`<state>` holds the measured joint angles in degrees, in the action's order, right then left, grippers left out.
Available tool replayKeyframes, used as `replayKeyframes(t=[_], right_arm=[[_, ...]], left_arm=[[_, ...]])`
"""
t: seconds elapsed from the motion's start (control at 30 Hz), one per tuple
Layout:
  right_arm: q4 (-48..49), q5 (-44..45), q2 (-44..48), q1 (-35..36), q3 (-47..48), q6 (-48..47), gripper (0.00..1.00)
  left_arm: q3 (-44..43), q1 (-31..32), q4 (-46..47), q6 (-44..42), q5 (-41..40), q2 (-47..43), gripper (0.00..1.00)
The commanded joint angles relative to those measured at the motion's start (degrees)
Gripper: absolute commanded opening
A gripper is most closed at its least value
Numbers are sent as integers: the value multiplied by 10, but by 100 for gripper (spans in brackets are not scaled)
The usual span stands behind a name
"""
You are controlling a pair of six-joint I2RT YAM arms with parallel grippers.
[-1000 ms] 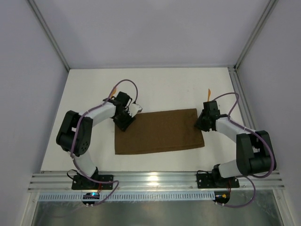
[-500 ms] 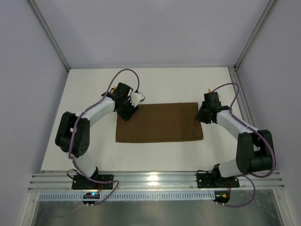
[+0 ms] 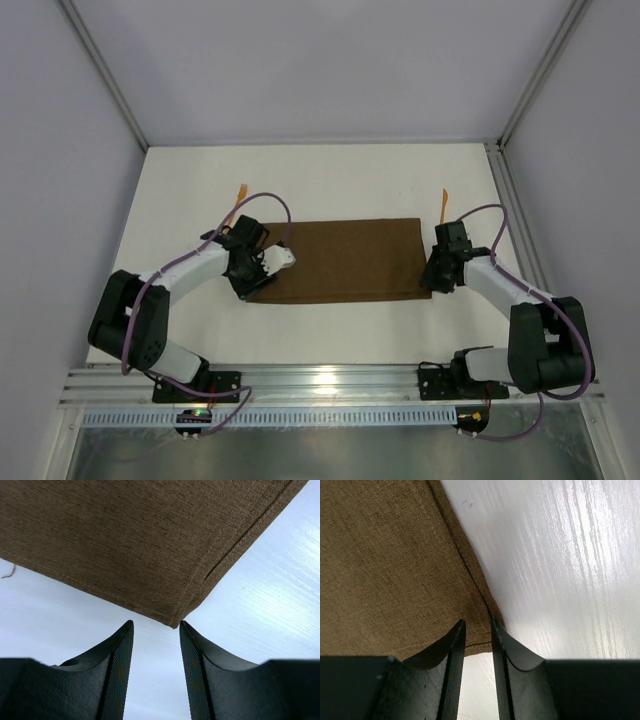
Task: Fold the napkin into a case and place the utensils inside
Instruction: Smooth out the rectangle-folded napkin at the center of the board.
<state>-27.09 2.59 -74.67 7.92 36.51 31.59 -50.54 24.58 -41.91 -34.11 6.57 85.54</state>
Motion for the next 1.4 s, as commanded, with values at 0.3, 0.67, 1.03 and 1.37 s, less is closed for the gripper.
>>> replayKeyframes(t=[0.3, 0.67, 1.03, 1.37], right_arm=[[16, 24, -14, 2, -10, -4, 37], [25, 9, -7, 3, -8, -10, 8], [22, -4, 11, 3, -2, -18, 3], [15, 0, 28, 3, 9, -29, 3]], left_arm=[[31, 6, 62, -3, -24, 9, 44], [10, 6, 39, 7, -9, -28, 44], [4, 6, 39, -5, -40, -11, 45], [7, 6, 20, -61, -9, 16, 46]])
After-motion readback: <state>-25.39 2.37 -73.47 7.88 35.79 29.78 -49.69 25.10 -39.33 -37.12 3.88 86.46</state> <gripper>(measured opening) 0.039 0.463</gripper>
